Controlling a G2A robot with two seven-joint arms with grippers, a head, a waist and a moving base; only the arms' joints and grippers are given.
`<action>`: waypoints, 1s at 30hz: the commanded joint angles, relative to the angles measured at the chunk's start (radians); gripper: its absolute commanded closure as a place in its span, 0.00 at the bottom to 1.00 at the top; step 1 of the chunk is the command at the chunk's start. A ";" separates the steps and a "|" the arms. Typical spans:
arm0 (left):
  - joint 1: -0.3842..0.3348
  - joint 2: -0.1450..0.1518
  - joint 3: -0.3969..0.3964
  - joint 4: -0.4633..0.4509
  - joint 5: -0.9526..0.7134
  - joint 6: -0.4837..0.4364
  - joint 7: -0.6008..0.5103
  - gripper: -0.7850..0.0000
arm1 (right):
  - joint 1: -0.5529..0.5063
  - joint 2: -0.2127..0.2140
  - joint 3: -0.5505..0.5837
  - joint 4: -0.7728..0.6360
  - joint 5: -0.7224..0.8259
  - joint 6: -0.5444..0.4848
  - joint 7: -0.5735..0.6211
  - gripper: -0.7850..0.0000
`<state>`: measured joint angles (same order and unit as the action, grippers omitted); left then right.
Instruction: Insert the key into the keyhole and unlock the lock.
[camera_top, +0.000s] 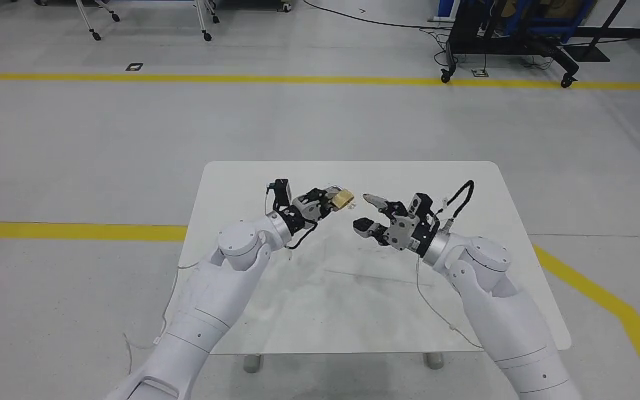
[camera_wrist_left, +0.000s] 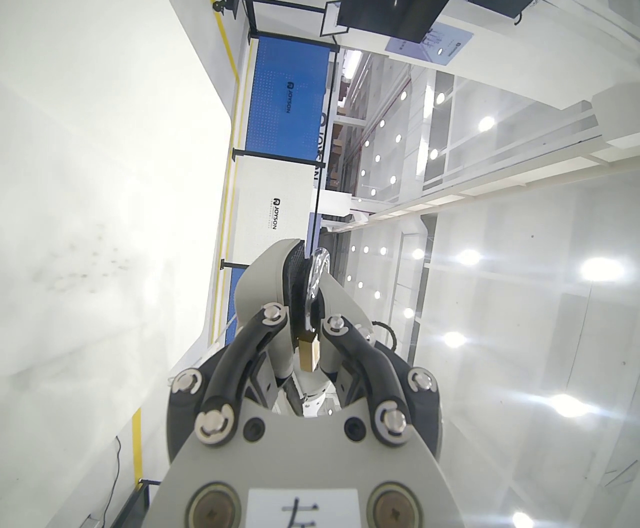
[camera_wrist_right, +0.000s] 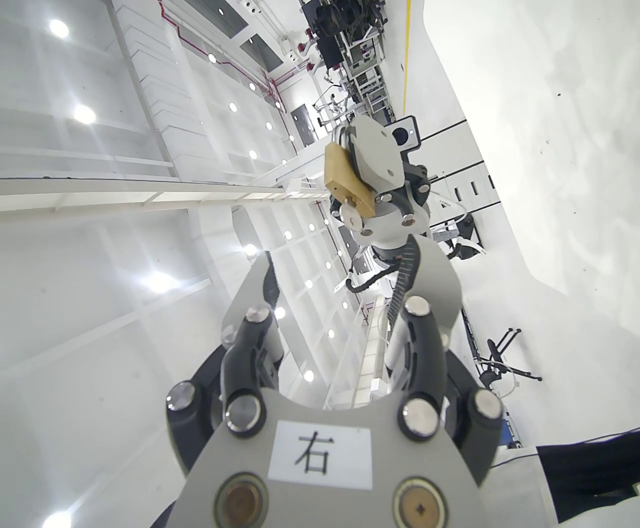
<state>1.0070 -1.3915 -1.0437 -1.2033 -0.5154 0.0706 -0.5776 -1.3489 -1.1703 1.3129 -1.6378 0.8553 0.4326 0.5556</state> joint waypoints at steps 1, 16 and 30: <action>0.001 0.000 0.000 -0.004 0.005 0.000 0.000 1.00 | 0.017 -0.002 -0.013 0.018 0.006 0.009 -0.005 0.86; 0.004 -0.003 0.003 -0.014 0.015 -0.003 0.002 1.00 | 0.047 -0.011 -0.039 0.081 0.051 -0.013 -0.006 1.00; 0.054 0.003 0.000 -0.049 0.145 -0.260 0.009 1.00 | 0.080 -0.017 -0.011 0.222 0.384 0.209 0.153 1.00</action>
<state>1.0530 -1.3896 -1.0444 -1.2461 -0.4032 -0.1476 -0.5782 -1.2747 -1.1879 1.3001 -1.4303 1.2252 0.6229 0.6952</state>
